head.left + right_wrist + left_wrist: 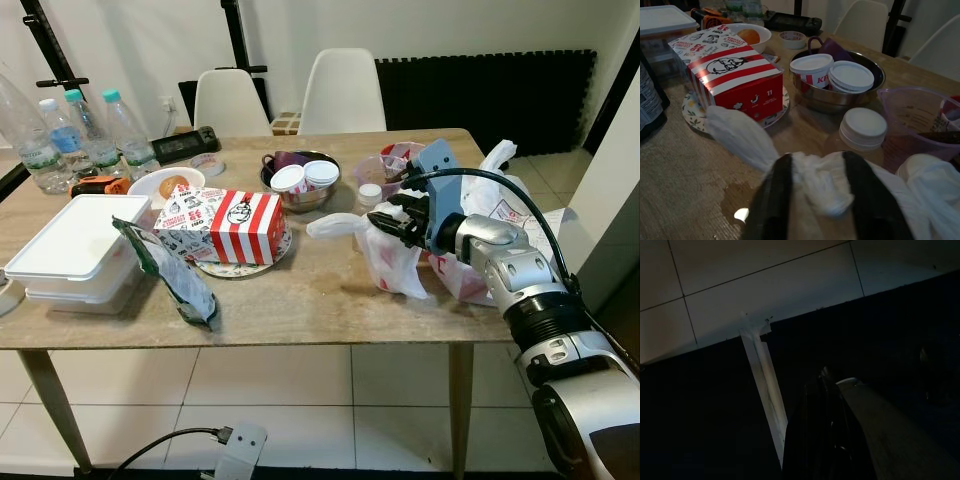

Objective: Restocking fridge

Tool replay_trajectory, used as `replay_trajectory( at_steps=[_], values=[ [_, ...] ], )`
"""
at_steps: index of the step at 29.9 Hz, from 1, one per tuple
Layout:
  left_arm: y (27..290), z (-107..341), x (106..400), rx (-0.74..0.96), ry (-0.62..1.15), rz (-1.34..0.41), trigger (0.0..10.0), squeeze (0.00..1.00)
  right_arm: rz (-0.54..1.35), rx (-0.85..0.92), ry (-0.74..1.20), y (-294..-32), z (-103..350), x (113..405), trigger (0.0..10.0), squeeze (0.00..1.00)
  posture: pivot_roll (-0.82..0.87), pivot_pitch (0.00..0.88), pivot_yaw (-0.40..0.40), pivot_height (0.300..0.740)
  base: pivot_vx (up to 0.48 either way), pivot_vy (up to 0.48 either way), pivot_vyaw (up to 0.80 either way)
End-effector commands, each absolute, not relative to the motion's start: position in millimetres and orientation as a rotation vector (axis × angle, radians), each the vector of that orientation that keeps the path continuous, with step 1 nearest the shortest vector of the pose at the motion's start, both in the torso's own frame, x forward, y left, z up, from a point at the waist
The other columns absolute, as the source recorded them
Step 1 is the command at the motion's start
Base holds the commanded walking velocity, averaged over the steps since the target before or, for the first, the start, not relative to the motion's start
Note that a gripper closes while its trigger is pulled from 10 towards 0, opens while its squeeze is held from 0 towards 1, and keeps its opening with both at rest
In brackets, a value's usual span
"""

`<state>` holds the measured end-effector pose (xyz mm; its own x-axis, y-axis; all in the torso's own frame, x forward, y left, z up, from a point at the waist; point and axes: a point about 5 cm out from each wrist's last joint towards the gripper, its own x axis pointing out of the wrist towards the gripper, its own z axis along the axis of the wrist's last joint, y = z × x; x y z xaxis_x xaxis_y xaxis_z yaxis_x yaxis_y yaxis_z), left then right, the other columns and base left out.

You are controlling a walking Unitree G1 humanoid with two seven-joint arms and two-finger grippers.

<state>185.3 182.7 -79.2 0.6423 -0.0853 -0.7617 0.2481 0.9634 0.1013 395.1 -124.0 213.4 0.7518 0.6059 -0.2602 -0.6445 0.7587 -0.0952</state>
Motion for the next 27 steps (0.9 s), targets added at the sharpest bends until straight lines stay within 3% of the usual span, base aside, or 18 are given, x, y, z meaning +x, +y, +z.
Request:
replay_trajectory(
  at_steps=[1, 3, 4, 5, 6, 17, 18, 23, 24, 26, 27],
  values=[
    [184.1, -80.5, 182.3, 0.204, 0.864, -0.194, 10.0, 0.0, 0.685, -0.192, 0.256, -125.6, 209.2, 395.2, 4.6, 0.0, -0.06, 0.042, 0.04, 0.726, 0.0, 0.0, 0.0],
    [184.1, -80.5, 182.4, 0.204, 0.864, -0.194, 10.0, 0.0, 0.686, -0.194, 0.257, -125.7, 209.2, 395.2, 4.6, 0.0, -0.06, 0.042, 0.04, 0.726, 0.0, 0.0, 0.0],
    [184.1, -80.4, 182.6, 0.203, 0.864, -0.195, 10.0, 0.0, 0.694, -0.204, 0.268, -126.3, 209.1, 395.1, 8.4, 0.0, -0.06, 0.041, 0.041, 0.726, 0.0, 0.0, 0.0],
    [184.1, -80.3, 182.8, 0.203, 0.864, -0.195, 10.0, 0.0, 0.697, -0.208, 0.273, -126.6, 209.1, 395.1, 8.4, 0.0, -0.06, 0.041, 0.04, 0.726, 0.0, 0.0, 0.0],
    [184.1, -80.2, 182.9, 0.203, 0.864, -0.196, 10.0, 0.0, 0.702, -0.215, 0.28, -127.0, 208.9, 395.0, 10.0, 0.0, -0.06, 0.041, 0.04, 0.726, 0.0, 0.0, 0.0],
    [182.7, -80.3, 183.3, 0.204, 0.865, -0.203, 10.0, 0.0, 0.71, -0.197, 0.263, -129.9, 217.7, 396.4, 10.0, 0.0, -0.06, 0.043, 0.04, 0.726, 0.0, 0.0, 0.0],
    [182.6, -80.3, 183.3, 0.204, 0.866, -0.203, 10.0, 0.0, 0.704, -0.187, 0.256, -131.3, 221.5, 397.5, 10.0, 1.0, -0.06, 0.045, 0.042, 0.726, 0.0, 0.0, 0.0],
    [182.4, -80.7, 182.8, 0.205, 0.87, -0.203, 10.0, 0.0, 0.699, -0.216, 0.236, -133.5, 227.8, 399.0, 10.0, 1.0, -0.07, 0.048, 0.044, 0.726, 0.0, 0.0, 0.0],
    [182.3, -80.9, 182.8, 0.205, 0.872, -0.203, 10.0, 0.0, 0.706, -0.227, 0.229, -133.8, 230.2, 399.3, 10.0, 0.54, -0.07, 0.049, 0.043, 0.726, 0.0, 0.0, 0.0],
    [182.2, -80.9, 182.8, 0.205, 0.873, -0.202, 10.0, 0.0, 0.711, -0.232, 0.226, -133.9, 231.9, 399.5, 10.0, 0.54, -0.07, 0.049, 0.043, 0.726, 0.0, 0.0, 0.0],
    [181.5, -81.3, 182.4, 0.204, 0.876, -0.201, 10.0, 0.0, 0.721, -0.23, 0.225, -135.0, 235.8, 400.2, 10.0, 0.0, -0.07, 0.052, 0.041, 0.726, 0.0, 0.0, 0.0]
  ],
)
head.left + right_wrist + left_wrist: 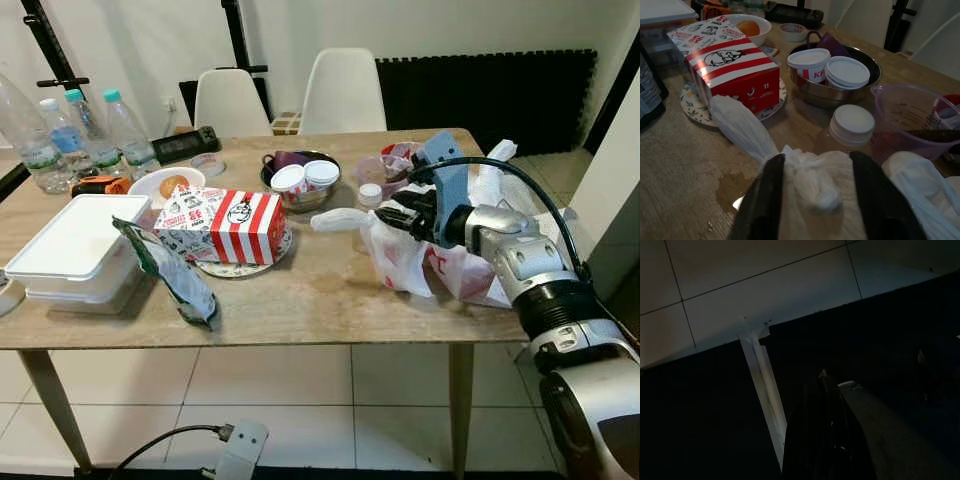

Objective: Restocking fridge

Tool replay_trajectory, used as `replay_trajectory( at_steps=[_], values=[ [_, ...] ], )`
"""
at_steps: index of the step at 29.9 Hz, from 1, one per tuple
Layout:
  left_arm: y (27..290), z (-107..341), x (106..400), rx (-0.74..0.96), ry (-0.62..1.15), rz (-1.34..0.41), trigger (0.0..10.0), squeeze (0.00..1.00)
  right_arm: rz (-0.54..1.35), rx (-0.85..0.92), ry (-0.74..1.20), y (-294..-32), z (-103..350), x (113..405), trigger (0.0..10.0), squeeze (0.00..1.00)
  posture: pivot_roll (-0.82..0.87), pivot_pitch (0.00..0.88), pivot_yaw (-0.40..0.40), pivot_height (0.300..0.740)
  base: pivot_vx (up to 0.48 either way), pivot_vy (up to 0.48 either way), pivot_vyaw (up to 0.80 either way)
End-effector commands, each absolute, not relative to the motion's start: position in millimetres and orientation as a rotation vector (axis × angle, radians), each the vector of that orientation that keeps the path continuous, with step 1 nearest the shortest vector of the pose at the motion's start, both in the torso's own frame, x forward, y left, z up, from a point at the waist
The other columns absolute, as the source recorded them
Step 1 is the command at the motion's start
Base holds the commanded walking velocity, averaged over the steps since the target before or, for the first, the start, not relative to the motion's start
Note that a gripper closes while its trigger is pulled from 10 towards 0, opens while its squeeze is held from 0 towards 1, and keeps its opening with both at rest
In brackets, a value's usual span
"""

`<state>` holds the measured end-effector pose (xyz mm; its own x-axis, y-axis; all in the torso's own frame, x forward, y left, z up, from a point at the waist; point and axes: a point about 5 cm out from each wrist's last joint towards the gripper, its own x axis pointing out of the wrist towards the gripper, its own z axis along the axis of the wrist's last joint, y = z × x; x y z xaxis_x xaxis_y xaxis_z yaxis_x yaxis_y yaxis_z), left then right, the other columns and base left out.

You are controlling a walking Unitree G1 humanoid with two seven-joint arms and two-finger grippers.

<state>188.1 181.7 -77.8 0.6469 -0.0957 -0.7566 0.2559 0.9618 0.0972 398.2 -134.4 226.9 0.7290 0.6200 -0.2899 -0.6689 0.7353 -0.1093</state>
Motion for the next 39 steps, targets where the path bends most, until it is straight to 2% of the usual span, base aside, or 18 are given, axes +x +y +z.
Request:
replay_trajectory(
  at_steps=[1, 20, 21, 24, 25, 33, 34, 39],
  values=[
    [181.2, -81.5, 182.2, 0.204, 0.878, -0.201, 10.0, 0.0, 0.724, -0.228, 0.226, -135.3, 236.8, 400.5, 10.0, 0.0, -0.07, 0.052, 0.041, 0.726, 0.0, 0.0, 0.0],
    [179.5, -85.5, 175.0, 0.194, 0.905, -0.193, 10.0, 0.0, 0.792, -0.228, 0.363, -134.2, 222.7, 401.1, 10.0, 0.0, -0.07, 0.057, 0.033, 0.726, 0.0, 0.0, 0.0],
    [179.9, -85.6, 174.7, 0.194, 0.906, -0.192, 10.0, 0.0, 0.791, -0.227, 0.362, -133.8, 222.9, 401.3, 10.0, 0.18, -0.07, 0.057, 0.033, 0.726, 0.0, 0.0, 0.0],
    [180.3, -85.7, 174.5, 0.194, 0.908, -0.191, 10.0, 0.0, 0.793, -0.223, 0.361, -133.4, 223.2, 401.7, 10.0, 0.18, -0.07, 0.057, 0.033, 0.726, 0.0, 0.0, 0.0],
    [183.2, -85.8, 173.6, 0.195, 0.911, -0.186, 10.0, 0.0, 0.788, -0.22, 0.356, -133.0, 224.0, 402.5, 10.0, 0.97, -0.07, 0.06, 0.03, 0.726, 0.0, 0.0, 0.0],
    [184.0, -85.8, 173.4, 0.195, 0.912, -0.184, 10.0, 0.0, 0.787, -0.219, 0.354, -132.8, 224.2, 402.7, 10.0, 0.97, -0.07, 0.06, 0.03, 0.726, 0.0, 0.0, 0.0],
    [187.4, -85.3, 173.8, 0.197, 0.915, -0.181, 10.0, 0.0, 0.785, -0.226, 0.351, -131.2, 223.1, 403.0, 10.0, 0.0, -0.07, 0.057, 0.031, 0.726, 0.0, 0.0, 0.0],
    [191.9, -84.4, 174.8, 0.2, 0.918, -0.177, 10.0, 0.0, 0.791, -0.232, 0.347, -128.1, 220.5, 403.0, 10.0, 0.0, -0.07, 0.053, 0.028, 0.726, 0.0, 0.0, 0.0]
  ],
)
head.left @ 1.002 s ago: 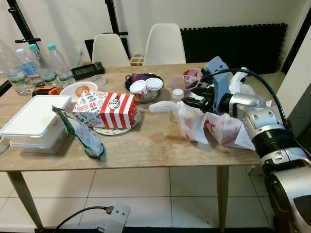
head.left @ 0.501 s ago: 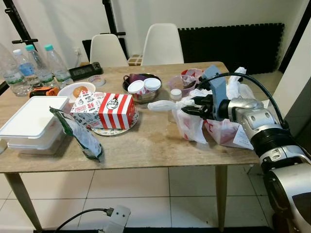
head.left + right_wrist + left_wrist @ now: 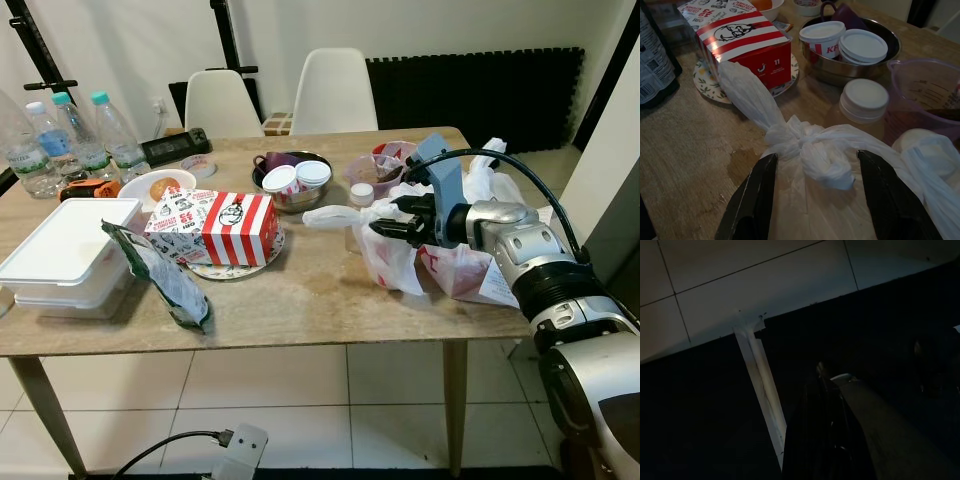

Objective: Restocking fridge

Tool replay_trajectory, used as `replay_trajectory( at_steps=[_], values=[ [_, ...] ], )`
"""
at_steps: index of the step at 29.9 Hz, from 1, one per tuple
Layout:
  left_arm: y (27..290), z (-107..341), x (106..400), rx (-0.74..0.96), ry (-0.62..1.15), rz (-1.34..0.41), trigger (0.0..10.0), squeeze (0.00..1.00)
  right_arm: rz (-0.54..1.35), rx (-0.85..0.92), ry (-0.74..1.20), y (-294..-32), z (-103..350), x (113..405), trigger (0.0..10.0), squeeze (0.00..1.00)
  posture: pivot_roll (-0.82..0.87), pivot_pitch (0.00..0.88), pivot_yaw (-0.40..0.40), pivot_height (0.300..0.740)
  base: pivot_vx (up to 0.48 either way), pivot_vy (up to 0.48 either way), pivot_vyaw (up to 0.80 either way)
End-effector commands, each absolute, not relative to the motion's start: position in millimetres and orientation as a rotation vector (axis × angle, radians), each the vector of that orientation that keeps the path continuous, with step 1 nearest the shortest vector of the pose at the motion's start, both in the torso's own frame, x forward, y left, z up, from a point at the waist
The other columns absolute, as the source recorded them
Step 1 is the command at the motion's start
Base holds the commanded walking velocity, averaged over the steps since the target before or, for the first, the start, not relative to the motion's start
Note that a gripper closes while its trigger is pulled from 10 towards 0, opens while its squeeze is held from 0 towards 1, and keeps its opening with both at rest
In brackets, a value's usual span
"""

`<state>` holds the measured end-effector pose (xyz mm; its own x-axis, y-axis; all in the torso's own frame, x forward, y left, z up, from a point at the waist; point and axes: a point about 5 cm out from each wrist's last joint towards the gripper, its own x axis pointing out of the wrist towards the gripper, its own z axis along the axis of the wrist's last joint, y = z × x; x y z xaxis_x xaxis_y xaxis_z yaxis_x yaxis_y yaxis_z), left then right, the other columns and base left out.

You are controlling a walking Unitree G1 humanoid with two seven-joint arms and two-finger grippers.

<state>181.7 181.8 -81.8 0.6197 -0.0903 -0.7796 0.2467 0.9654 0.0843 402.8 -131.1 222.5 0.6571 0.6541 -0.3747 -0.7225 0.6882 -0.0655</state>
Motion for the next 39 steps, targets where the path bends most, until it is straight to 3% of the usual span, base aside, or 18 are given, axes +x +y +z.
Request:
replay_trajectory(
  at_steps=[1, 2, 3, 5, 6, 16, 21, 28, 32, 39],
  values=[
    [191.8, -84.4, 174.8, 0.2, 0.919, -0.177, 10.0, 0.0, 0.794, -0.228, 0.348, -127.8, 220.2, 403.0, 10.0, 0.0, -0.07, 0.052, 0.027, 0.726, 0.0, 0.0, 0.0],
    [191.6, -84.5, 174.7, 0.2, 0.92, -0.177, 10.0, 0.0, 0.797, -0.224, 0.348, -127.6, 220.1, 402.9, 3.8, 0.0, -0.07, 0.052, 0.027, 0.726, 0.0, 0.0, 0.0],
    [191.6, -84.5, 174.7, 0.2, 0.92, -0.177, 10.0, 0.0, 0.797, -0.224, 0.348, -127.6, 220.1, 402.9, 3.8, 0.0, -0.07, 0.052, 0.027, 0.726, 0.0, 0.0, 0.0],
    [191.1, -84.9, 174.1, 0.201, 0.922, -0.179, 10.0, 0.0, 0.799, -0.218, 0.347, -127.4, 219.7, 402.9, 0.3, 0.0, -0.07, 0.049, 0.028, 0.726, 0.0, 0.0, 0.0],
    [190.7, -85.1, 173.7, 0.201, 0.923, -0.18, 10.0, 0.0, 0.799, -0.215, 0.345, -127.6, 219.4, 402.8, 0.0, 0.0, -0.07, 0.046, 0.03, 0.726, 0.0, 0.0, 0.0],
    [188.2, -86.2, 171.9, 0.204, 0.926, -0.186, 10.0, 0.0, 0.795, -0.176, 0.324, -130.6, 218.6, 402.4, 0.0, 0.0, -0.07, 0.039, 0.032, 0.726, 0.0, 0.0, 0.0],
    [190.3, -85.9, 171.8, 0.205, 0.925, -0.185, 10.0, 0.0, 0.821, -0.059, 0.259, -133.3, 230.1, 402.2, 0.0, 0.0, -0.07, 0.039, 0.031, 0.726, 0.0, 0.0, 0.0],
    [193.4, -84.9, 172.9, 0.204, 0.922, -0.181, 10.0, 0.0, 1.097, 0.09, 0.172, -131.6, 257.2, 383.9, 0.0, 0.0, -0.07, 0.038, 0.031, 0.726, 0.0, 0.0, 0.0],
    [194.9, -84.6, 173.1, 0.208, 0.922, -0.181, 10.0, 0.0, 1.45, 0.037, 0.117, -137.4, 271.0, 337.7, 0.0, 0.0, -0.07, 0.04, 0.037, 0.726, 0.0, 0.0, 0.0],
    [196.0, -84.2, 173.5, 0.215, 0.923, -0.191, 10.0, 0.0, 1.674, 0.008, 0.23, -135.4, 253.3, 289.1, 0.0, 0.0, -0.07, 0.044, 0.048, 0.726, 0.0, 0.0, 0.0]
  ],
)
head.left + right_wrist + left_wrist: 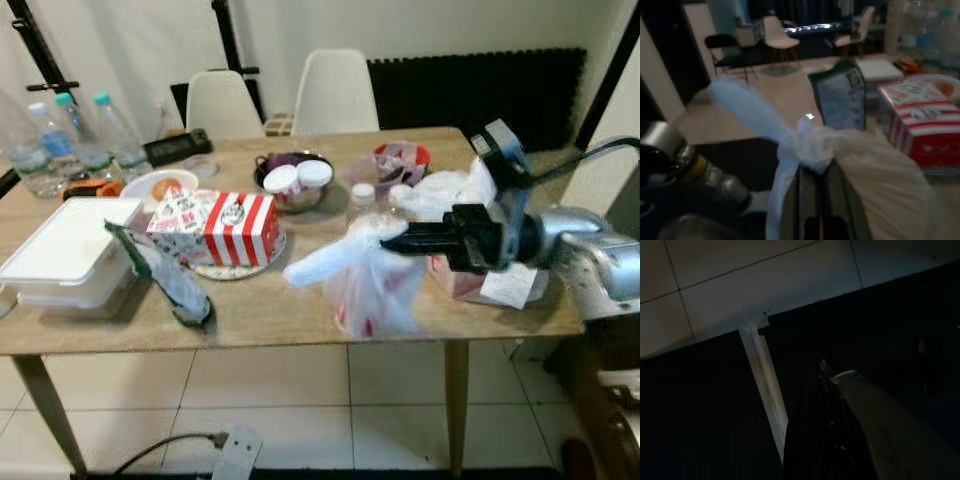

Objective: Restocking fridge

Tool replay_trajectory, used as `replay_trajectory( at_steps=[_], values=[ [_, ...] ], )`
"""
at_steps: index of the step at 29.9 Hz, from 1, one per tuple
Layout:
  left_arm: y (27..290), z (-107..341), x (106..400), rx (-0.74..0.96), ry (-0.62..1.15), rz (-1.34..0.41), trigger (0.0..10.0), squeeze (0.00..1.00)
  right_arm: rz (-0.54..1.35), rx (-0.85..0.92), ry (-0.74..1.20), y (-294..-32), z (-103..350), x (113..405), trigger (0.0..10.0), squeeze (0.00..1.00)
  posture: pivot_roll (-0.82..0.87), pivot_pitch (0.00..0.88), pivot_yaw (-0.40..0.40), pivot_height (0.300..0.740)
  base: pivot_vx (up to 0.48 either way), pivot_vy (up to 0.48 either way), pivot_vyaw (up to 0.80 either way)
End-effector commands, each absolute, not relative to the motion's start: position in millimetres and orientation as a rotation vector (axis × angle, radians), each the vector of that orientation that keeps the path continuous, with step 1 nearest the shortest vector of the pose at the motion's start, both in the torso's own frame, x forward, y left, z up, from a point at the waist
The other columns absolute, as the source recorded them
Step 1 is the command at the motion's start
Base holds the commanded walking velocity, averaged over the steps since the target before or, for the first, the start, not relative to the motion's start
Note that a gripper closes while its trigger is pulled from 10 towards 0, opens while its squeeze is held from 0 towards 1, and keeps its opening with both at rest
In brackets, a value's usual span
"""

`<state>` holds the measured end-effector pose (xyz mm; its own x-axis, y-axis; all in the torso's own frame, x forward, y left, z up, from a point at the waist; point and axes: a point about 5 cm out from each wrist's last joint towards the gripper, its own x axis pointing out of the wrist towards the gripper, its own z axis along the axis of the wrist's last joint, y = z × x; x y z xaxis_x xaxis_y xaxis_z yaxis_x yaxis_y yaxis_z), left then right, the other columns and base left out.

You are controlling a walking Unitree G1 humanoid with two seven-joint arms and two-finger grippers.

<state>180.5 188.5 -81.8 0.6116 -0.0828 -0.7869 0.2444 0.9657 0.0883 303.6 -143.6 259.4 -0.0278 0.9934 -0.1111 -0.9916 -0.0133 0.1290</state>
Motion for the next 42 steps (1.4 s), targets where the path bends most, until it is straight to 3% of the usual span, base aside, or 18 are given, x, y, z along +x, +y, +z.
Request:
replay_trajectory(
  at_steps=[1, 10, 11, 15, 27, 31, 35, 37, 39, 42],
  values=[
    [196.3, -84.1, 173.7, 0.216, 0.923, -0.192, 10.0, 0.0, 1.713, 0.003, 0.268, -133.6, 246.0, 277.9, 0.0, 0.0, -0.07, 0.044, 0.048, 0.726, 0.0, 0.0, 0.0],
    [196.4, -84.0, 173.7, 0.22, 0.924, -0.198, 10.0, 0.0, 1.758, -0.043, 0.456, -133.4, 208.1, 247.1, 0.0, 0.0, -0.07, 0.047, 0.056, 0.726, 0.0, 0.0, 0.0],
    [195.6, -84.2, 173.8, 0.222, 0.925, -0.201, 10.0, 0.0, 1.672, -0.15, 0.564, -139.1, 174.7, 244.2, 0.0, 0.0, -0.07, 0.049, 0.056, 0.726, 0.0, 0.0, 0.0],
    [194.5, -84.3, 174.0, 0.222, 0.925, -0.201, 10.0, 0.0, 1.486, -0.256, 0.623, -146.1, 138.3, 253.9, 0.0, 0.0, -0.07, 0.052, 0.054, 0.726, 0.0, 0.0, 0.0],
    [192.4, -85.2, 172.7, 0.224, 0.928, -0.201, 10.0, 0.0, 1.016, -0.213, 0.728, -162.9, 43.8, 240.5, 0.0, 0.0, -0.07, 0.057, 0.057, 0.726, 0.0, 0.0, 0.0],
    [189.9, -85.7, 172.6, 0.224, 0.929, -0.203, 10.0, 0.0, 0.95, -0.222, 0.728, -167.7, 29.6, 236.8, 0.0, 0.0, -0.07, 0.057, 0.056, 0.726, 0.0, 0.0, 0.0],
    [182.6, -88.1, 169.5, 0.22, 0.933, -0.203, 10.0, 0.0, 0.831, -0.207, 0.746, -177.1, -3.2, 216.3, 0.0, 0.0, -0.07, 0.058, 0.052, 0.726, 0.0, 0.0, 0.0],
    [181.2, -88.9, 168.0, 0.218, 0.936, -0.201, 10.0, 0.0, 0.663, -0.158, 0.762, -188.4, -22.2, 207.2, 0.0, 0.0, -0.07, 0.056, 0.053, 0.726, 0.0, 0.0, 0.0],
    [181.2, -88.9, 168.0, 0.218, 0.936, -0.201, 10.0, 0.0, 0.663, -0.158, 0.762, -188.4, -22.2, 207.2, 0.0, 0.0, -0.07, 0.056, 0.053, 0.726, 0.0, 0.0, 0.0],
    [182.5, -88.8, 168.6, 0.213, 0.938, -0.186, 10.0, 0.0, 0.298, -0.035, 0.805, -211.0, -48.7, 191.6, 0.0, 0.0, -0.06, 0.047, 0.064, 0.726, 0.0, 0.0, 0.0]
  ],
)
